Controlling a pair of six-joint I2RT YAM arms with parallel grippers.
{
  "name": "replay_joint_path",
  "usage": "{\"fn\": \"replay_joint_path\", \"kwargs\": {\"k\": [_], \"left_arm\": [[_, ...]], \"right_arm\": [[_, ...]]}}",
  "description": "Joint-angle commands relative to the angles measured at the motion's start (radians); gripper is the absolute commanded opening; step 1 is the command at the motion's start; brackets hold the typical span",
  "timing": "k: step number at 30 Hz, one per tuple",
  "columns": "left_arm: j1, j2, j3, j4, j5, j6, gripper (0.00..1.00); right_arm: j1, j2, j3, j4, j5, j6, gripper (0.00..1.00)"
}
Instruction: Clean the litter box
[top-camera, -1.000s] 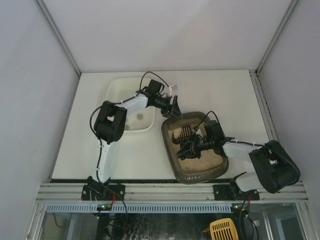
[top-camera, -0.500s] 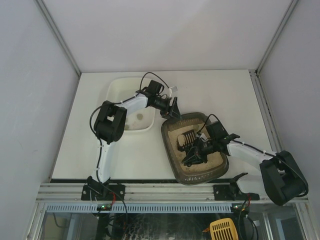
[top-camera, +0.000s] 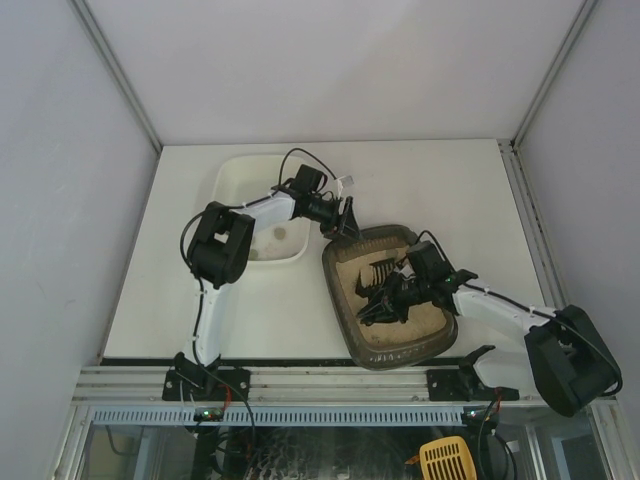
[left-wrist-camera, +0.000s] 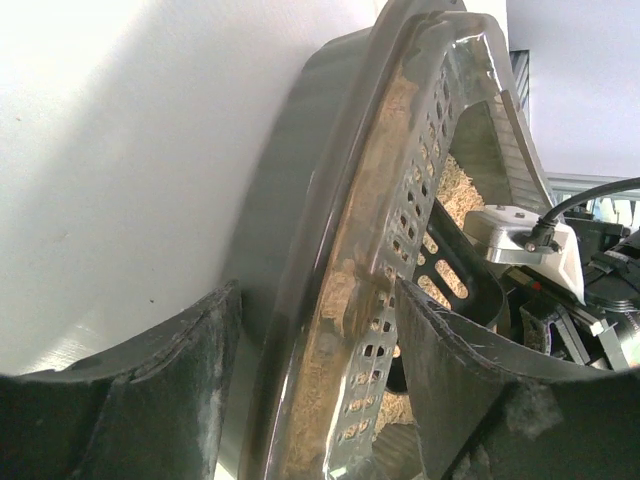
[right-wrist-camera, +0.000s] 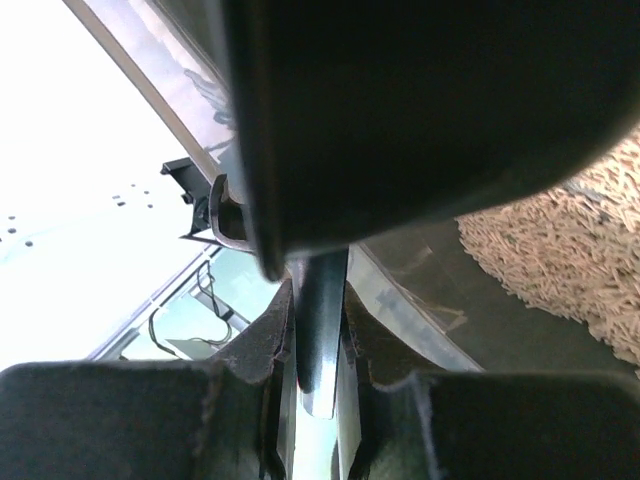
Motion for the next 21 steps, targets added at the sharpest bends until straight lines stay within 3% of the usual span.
{"fn": "replay_joint_path", "kwargs": {"k": [1,13,21], "left_arm": [[-0.028,-0.068,-0.037,-0.006,0.059,-0.043,0.66],[-0.028,-0.079,-0.047,0.033,0.057,-0.074,0.66],[-0.028,-0.078,-0.052,0.036,0.064,-0.079,0.66]], "right_arm": [[0.033,0.082,0.028,0.157,0.059,0.133,0.00],[0.083,0.277,0.026,0.461,0.104,0.215,0.00],[0.087,0.370,-0.082,0.794,0.126,0.312,0.00]]}}
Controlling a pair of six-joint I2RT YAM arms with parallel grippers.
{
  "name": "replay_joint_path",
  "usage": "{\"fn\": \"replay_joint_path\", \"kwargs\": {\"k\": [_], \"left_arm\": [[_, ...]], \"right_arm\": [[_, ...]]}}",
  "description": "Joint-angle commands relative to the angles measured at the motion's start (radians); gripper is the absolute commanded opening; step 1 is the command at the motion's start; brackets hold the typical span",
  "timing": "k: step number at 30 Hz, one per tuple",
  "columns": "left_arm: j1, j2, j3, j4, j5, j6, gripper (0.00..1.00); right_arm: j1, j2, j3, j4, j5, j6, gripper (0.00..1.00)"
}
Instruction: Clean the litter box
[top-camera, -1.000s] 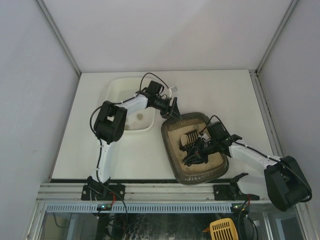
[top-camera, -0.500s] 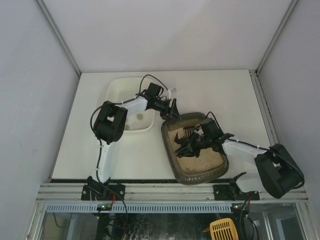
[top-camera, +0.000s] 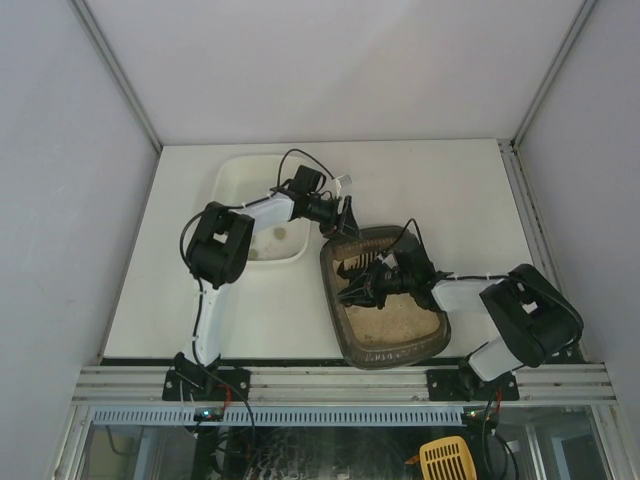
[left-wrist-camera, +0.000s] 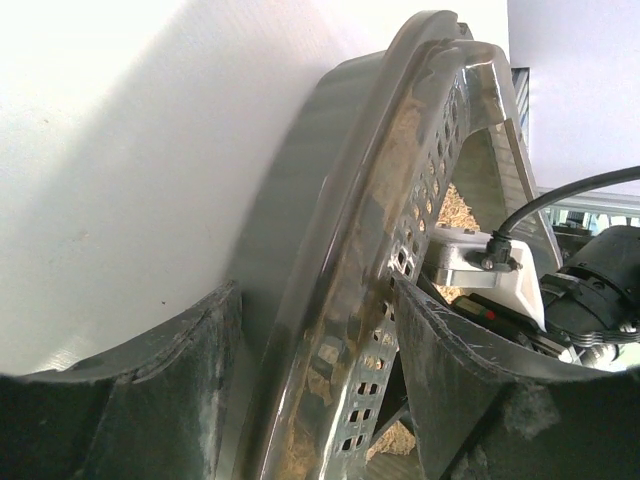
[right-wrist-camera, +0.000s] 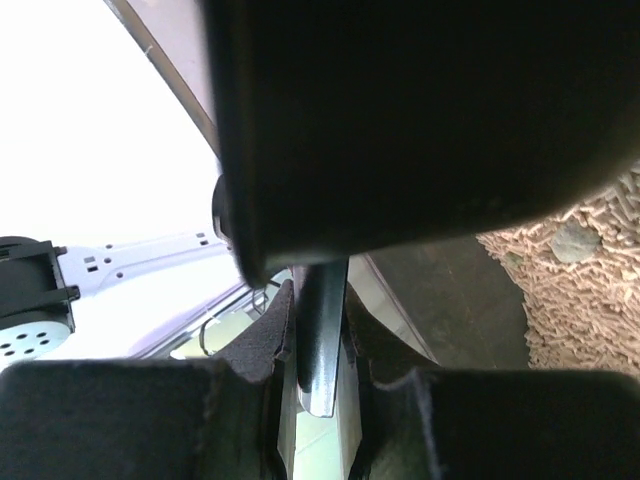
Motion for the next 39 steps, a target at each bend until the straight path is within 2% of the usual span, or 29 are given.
{"fn": "replay_joint_path", "kwargs": {"k": [1,6,11,15,20,23,28,34,39], "left_arm": [[-0.030,-0.073,-0.024,-0.020,0.082,-0.037,0.66],[-0.031,-0.074,-0.026,-0.013,0.083,-0.043,0.66],[-0.031,-0.069,-0.029,-0.009,0.083,-0.047,0.65],[-0.030,-0.071,-0.030,-0.007,0.078,-0.042,0.65],[-0.031,-0.076,-0.032,-0.008,0.070,-0.039,0.65],[-0.031,-0.078,-0.034,-0.009,0.065,-0.035,0.65],[-0.026,-0.080,-0.033,-0.018,0.050,-0.019,0.65],[-0.018,-0.079,-0.034,-0.023,0.048,-0.015,0.65],[-0.011,-0.075,-0.033,-0.025,0.044,-0.012,0.65]], "right_arm": [[0.018,0.077,-0.109,0.270,0.126,0.098,0.00],[0.017,0.115,-0.277,0.631,0.264,0.180,0.00],[0.015,0.204,-0.333,0.979,0.283,0.194,0.00],[0.011,0.224,-0.322,1.014,0.262,0.171,0.00],[0.005,0.235,-0.282,0.980,0.207,0.161,0.00],[-0.005,0.214,-0.264,0.909,0.138,0.157,0.00],[-0.021,0.063,-0.220,0.603,-0.005,0.051,0.00],[-0.085,-0.215,-0.145,0.028,-0.055,-0.215,0.00],[-0.157,-0.334,-0.106,-0.286,-0.112,-0.328,0.00]]}}
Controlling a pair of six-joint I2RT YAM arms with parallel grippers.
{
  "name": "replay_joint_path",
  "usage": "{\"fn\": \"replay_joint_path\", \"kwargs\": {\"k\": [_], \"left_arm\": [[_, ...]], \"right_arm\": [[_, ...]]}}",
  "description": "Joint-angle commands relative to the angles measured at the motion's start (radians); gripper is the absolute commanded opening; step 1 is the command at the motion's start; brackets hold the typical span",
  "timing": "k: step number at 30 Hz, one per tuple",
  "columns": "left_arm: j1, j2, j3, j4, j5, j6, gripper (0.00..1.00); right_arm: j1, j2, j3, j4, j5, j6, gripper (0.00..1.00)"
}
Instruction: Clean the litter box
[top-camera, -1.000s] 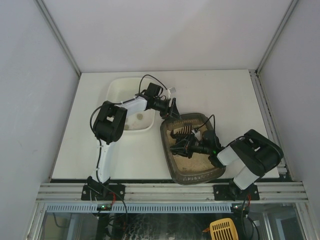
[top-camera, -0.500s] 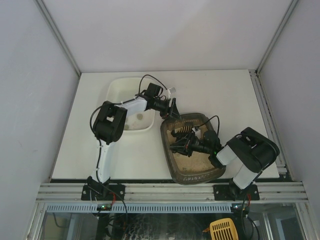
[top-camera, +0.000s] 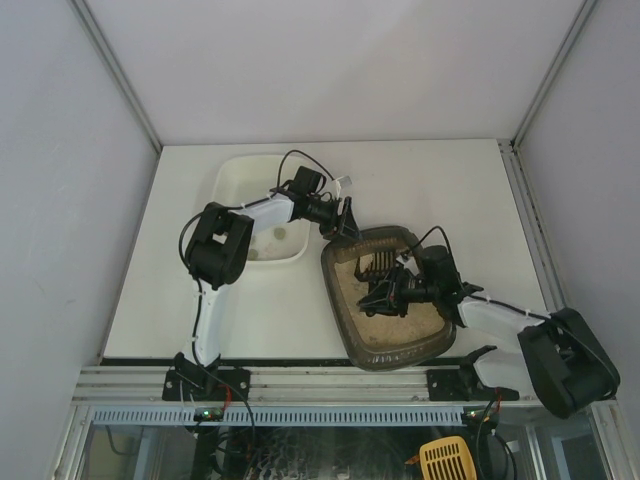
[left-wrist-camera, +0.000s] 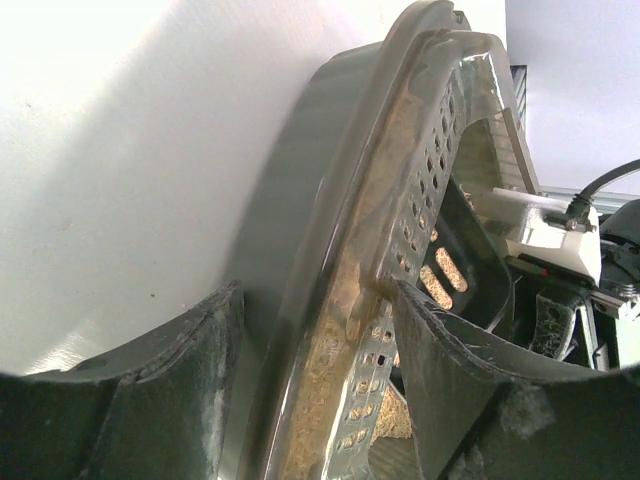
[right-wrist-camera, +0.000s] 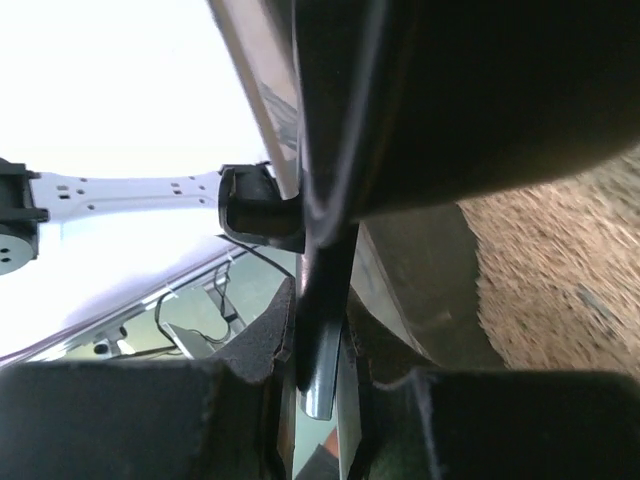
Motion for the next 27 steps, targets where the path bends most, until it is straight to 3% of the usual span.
{"fn": "replay_joint_path", "kwargs": {"k": [1,5,10,21,27], "left_arm": [[-0.010,-0.061,-0.016,-0.024,0.045,-0.004,0.64],[-0.008,-0.057,-0.014,-0.024,0.044,-0.004,0.64],[-0.008,-0.050,-0.012,-0.024,0.044,-0.007,0.64],[-0.009,-0.050,-0.003,-0.022,0.052,-0.026,0.63],[-0.009,-0.054,-0.004,-0.018,0.053,-0.027,0.63]], "right_arm": [[-0.045,-0.092,0.063,-0.321,-0.063,-0.194,0.00],[-0.052,-0.145,0.063,-0.433,-0.085,-0.199,0.00],[-0.050,-0.139,0.083,-0.444,-0.086,-0.185,0.00],[0.004,0.163,0.211,-0.335,-0.059,-0.173,0.00],[0.028,0.251,0.229,-0.258,-0.025,-0.130,0.00]]}}
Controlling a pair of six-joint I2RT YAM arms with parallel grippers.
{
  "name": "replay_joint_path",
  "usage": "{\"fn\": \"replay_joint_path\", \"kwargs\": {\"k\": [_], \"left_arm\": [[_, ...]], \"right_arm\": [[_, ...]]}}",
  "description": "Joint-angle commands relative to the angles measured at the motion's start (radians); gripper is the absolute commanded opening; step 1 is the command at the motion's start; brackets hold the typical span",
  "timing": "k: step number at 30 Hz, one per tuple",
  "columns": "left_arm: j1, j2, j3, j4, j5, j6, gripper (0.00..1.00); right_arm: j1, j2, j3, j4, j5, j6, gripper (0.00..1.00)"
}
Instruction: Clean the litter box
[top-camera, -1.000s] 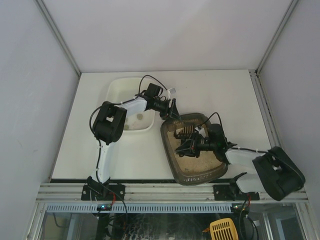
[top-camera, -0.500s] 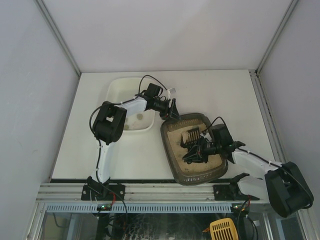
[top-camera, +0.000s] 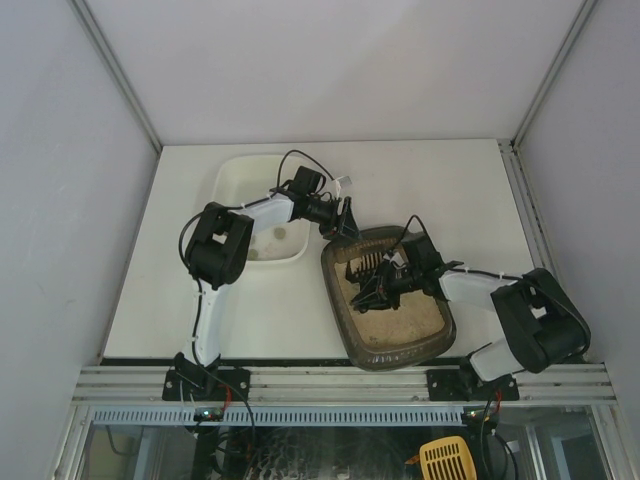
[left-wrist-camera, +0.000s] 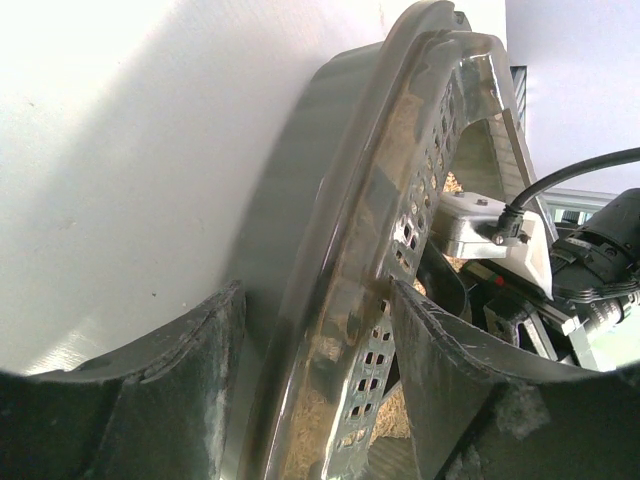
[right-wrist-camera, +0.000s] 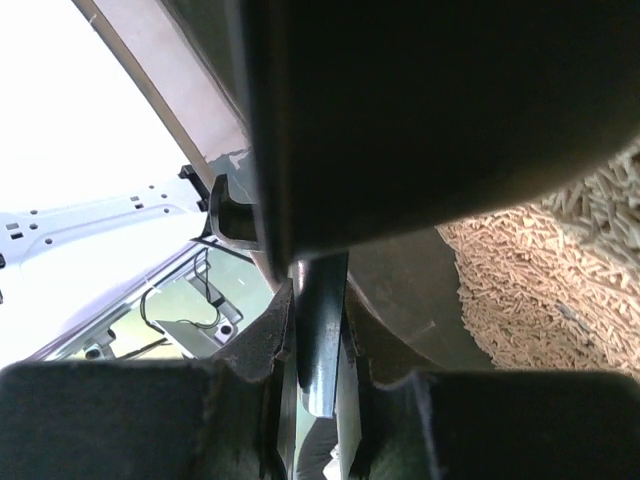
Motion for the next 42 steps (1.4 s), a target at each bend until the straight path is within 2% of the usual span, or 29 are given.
{"fn": "replay_joint_path", "kwargs": {"k": [1,6,10,13,17,19,24,31,34,42], "left_arm": [[-0.011,-0.055,-0.003,-0.017,0.054,-0.026,0.63],[-0.010,-0.055,-0.003,-0.015,0.057,-0.029,0.63],[-0.009,-0.059,-0.006,-0.015,0.057,-0.029,0.63],[-0.009,-0.063,-0.011,-0.016,0.055,-0.028,0.62],[-0.009,-0.061,-0.012,-0.016,0.055,-0.023,0.63],[-0.009,-0.055,-0.011,-0.015,0.055,-0.024,0.62],[-0.009,-0.050,-0.014,-0.017,0.053,-0.021,0.62],[-0.009,-0.047,-0.014,-0.018,0.046,-0.017,0.62],[-0.009,-0.046,-0.014,-0.017,0.043,-0.014,0.62],[-0.009,-0.045,-0.017,-0.026,0.038,0.000,0.62]], "right_arm": [[0.028,0.057,0.016,0.090,0.049,0.061,0.00],[0.070,0.113,-0.012,0.274,0.106,0.124,0.00],[0.077,0.161,-0.121,0.633,0.149,0.264,0.00],[0.077,0.196,-0.207,0.836,0.178,0.336,0.00],[0.074,0.216,-0.273,1.011,0.177,0.384,0.00],[0.069,0.201,-0.287,1.042,0.157,0.378,0.00],[0.052,0.111,-0.306,0.973,0.128,0.344,0.00],[0.035,-0.124,-0.217,0.518,0.117,0.136,0.00],[0.009,-0.150,-0.168,0.381,0.064,0.076,0.00],[-0.024,-0.184,-0.156,0.209,-0.014,0.022,0.00]]}}
